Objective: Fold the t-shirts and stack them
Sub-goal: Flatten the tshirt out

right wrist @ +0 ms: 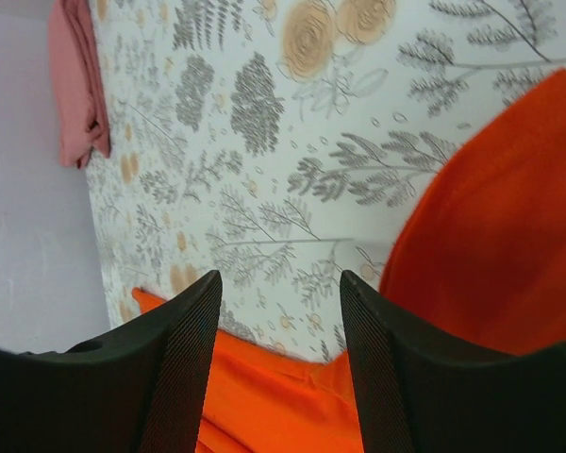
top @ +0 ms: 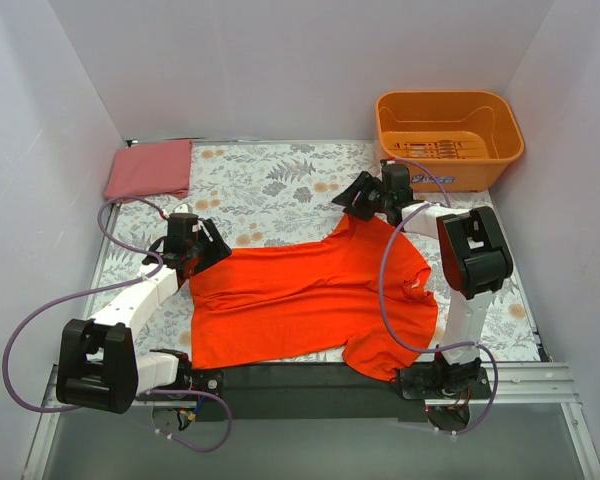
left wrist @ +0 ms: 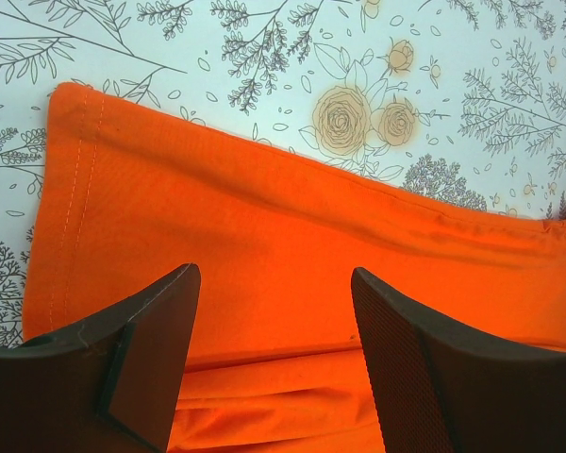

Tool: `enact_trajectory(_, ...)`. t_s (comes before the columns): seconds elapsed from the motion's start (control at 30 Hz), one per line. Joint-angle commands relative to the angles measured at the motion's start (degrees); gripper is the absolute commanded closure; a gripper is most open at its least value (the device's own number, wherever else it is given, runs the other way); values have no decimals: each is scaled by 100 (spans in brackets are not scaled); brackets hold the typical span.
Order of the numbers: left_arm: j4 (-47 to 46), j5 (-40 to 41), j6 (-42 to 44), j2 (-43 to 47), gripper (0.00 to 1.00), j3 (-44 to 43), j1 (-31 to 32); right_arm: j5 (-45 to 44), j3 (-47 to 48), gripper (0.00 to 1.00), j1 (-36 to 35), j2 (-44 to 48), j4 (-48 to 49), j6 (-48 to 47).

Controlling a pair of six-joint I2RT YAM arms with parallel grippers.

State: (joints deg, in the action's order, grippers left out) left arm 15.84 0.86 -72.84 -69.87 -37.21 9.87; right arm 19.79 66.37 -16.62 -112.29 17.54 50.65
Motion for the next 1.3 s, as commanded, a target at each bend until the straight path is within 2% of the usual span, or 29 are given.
enact_trajectory(0.0, -54, 54, 68, 26, 36, -5, 15, -124, -334, 41, 1, 522, -110, -380)
enact_trajectory(0.13, -45, -7, 50, -9, 36, -23, 6, -853, -896, 40, -8, 1076, -260, -521)
enact_trajectory(0.27, -54, -34, 42, -1, 36, -32, 15, -986, -1038, 39, -8, 1165, -251, -521)
enact_trajectory(0.83, -45, -78, 42, 52, 36, -14, 15, -1355, -801, 38, -456, 621, -260, -363)
enact_trajectory(1.03, -45, -245, 33, 87, 36, -5, 6, -1241, -380, 38, -640, 384, -251, -354)
enact_trajectory(1.27, -46, -271, 24, 131, 36, 3, 6, -820, 648, 38, -755, -178, -260, -477)
